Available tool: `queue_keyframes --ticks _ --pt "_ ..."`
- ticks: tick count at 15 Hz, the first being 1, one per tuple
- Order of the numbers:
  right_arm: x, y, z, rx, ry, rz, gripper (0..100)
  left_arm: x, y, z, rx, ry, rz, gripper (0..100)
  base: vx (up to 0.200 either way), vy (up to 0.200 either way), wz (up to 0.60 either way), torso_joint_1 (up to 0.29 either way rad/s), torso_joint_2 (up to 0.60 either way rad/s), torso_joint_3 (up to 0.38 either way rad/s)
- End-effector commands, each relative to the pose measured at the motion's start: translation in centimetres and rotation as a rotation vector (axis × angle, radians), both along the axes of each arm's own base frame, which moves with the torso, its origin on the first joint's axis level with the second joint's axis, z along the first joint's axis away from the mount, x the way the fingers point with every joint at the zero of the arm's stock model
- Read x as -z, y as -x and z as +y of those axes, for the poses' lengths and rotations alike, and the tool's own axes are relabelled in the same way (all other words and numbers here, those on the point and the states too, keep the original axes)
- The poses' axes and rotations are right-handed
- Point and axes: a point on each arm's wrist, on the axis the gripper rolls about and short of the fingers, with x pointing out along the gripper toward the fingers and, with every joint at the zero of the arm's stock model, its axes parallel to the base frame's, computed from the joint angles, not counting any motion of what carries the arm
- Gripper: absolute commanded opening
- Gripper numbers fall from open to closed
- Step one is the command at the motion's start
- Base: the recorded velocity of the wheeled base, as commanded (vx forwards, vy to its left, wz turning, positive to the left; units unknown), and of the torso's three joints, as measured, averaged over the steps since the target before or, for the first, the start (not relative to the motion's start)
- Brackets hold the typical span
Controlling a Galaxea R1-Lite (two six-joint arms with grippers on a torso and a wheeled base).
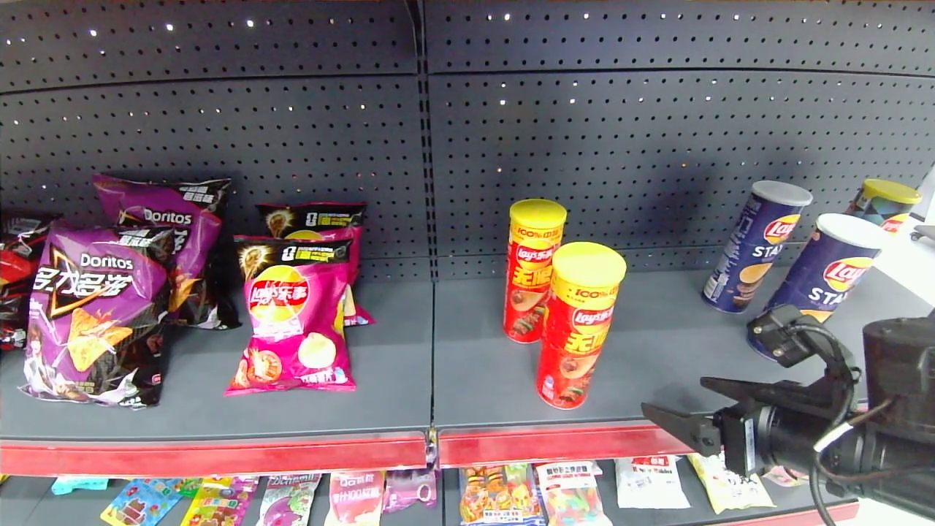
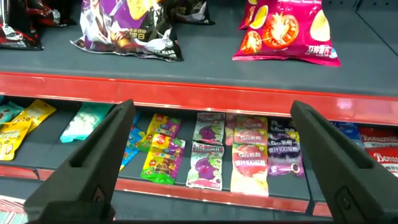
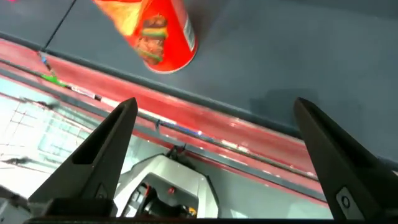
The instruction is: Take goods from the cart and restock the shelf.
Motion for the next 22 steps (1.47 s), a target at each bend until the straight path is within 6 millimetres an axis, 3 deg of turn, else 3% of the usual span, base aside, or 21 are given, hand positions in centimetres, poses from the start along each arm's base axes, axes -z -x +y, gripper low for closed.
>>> queue_keyframes --ticks 1,22 --pt "1.0 -1.2 0.2 0.018 0.003 0.035 100 0.0 0.0 0.0 0.0 0.0 0.001 100 0.0 0.0 0.0 0.0 0.0 0.0" --pt "5.0 -6.2 2.1 0.047 -0.002 0.085 100 0.0 0.0 0.0 -0.002 0.0 0.002 100 0.0 0.0 0.0 0.0 0.0 0.0"
